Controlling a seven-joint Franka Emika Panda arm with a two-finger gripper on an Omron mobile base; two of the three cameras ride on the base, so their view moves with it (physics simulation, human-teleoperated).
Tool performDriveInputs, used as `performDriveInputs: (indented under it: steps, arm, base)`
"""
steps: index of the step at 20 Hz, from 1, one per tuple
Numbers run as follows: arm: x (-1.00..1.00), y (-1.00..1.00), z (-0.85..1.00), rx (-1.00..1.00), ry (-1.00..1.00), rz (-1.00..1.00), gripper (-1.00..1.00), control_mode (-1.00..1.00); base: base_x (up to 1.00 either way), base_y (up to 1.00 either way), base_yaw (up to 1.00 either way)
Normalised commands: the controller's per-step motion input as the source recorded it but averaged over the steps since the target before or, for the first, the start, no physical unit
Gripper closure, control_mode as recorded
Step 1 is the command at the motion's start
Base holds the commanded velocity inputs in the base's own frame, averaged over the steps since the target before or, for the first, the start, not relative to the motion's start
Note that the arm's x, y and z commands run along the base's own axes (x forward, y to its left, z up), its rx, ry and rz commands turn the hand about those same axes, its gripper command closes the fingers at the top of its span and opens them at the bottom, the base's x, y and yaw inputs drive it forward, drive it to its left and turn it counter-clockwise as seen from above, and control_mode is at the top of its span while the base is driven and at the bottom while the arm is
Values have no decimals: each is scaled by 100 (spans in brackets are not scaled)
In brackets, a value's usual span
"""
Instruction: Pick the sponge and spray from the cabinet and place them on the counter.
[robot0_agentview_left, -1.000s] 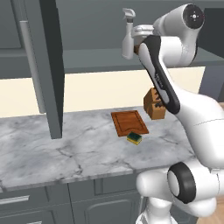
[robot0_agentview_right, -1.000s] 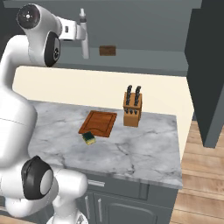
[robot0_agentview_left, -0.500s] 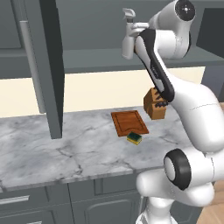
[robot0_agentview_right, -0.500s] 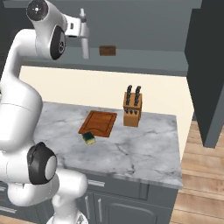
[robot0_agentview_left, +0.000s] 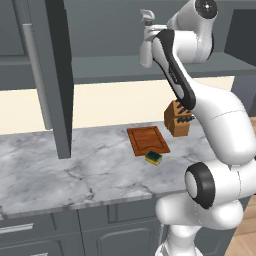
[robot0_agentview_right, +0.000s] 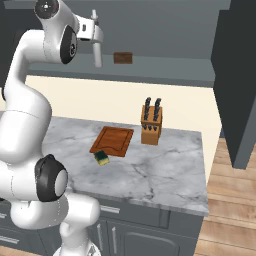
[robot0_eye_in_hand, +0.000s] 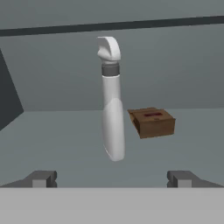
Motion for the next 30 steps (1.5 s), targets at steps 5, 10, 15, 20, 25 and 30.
performDriveInputs:
  steps: [5, 10, 15, 20, 25, 30]
  arm:
    - [16, 9, -17, -1, 0, 0, -100, -100]
    - [32, 7, -9, -1, 0, 0, -100, -100]
    - [37, 2, -2, 0, 0, 0, -100, -100]
    - [37, 0, 0, 0, 0, 0, -100, -100]
    - [38, 0, 0, 0, 0, 0, -100, -100]
    - [35, 0, 0, 0, 0, 0, -100, -100]
  base:
    - [0, 0, 0]
    - [0, 0, 0]
    - [0, 0, 0]
    - [0, 0, 0]
    - [0, 0, 0]
    - [0, 0, 0]
